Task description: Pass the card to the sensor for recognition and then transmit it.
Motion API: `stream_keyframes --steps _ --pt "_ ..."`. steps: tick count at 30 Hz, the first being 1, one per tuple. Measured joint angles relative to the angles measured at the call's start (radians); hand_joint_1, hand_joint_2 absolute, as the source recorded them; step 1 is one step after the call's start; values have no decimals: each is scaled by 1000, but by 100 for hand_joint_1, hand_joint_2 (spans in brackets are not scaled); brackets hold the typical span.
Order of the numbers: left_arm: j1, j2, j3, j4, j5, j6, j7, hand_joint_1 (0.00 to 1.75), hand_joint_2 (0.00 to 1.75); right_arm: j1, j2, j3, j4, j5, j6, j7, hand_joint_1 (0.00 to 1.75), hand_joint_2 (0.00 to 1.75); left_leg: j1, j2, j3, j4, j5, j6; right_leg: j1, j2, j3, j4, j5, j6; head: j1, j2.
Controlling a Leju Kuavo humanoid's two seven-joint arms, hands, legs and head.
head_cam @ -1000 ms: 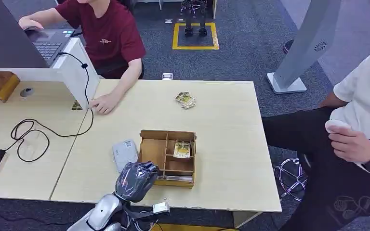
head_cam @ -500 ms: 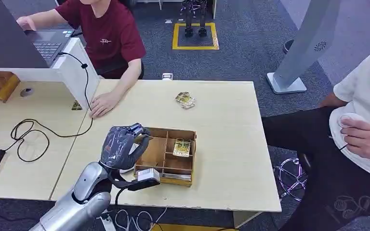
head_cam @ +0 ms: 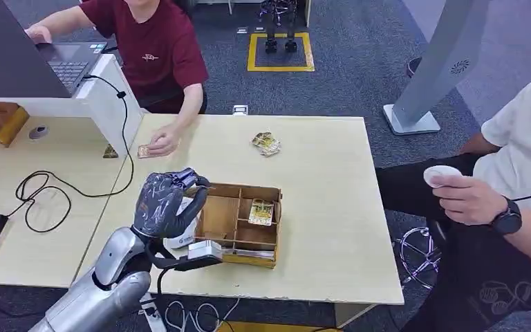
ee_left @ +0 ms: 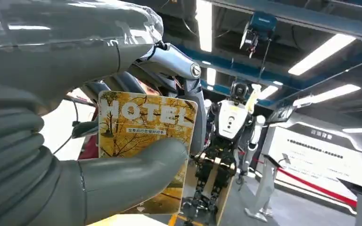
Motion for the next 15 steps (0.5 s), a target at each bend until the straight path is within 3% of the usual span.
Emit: stream_keyframes --steps 5,8,15 --pt "-55 -10 12 15 -87 3 95 175 175 -1 0 18 0 2 4 0 0 0 0 0 0 0 0 0 0 0 0 0 0 0 0 0" --pt "-133 -42 27 98 -135 1 155 175 175 -7 0 34 -2 6 10 3 0 0 0 -1 -1 0 1 0 0 -1 0 0 2 1 0 0" --pt "-240 -103 53 271 -173 2 200 175 175 -14 0 60 -5 6 16 13 0 0 0 0 -1 0 1 0 0 0 -1 0 3 1 0 0"
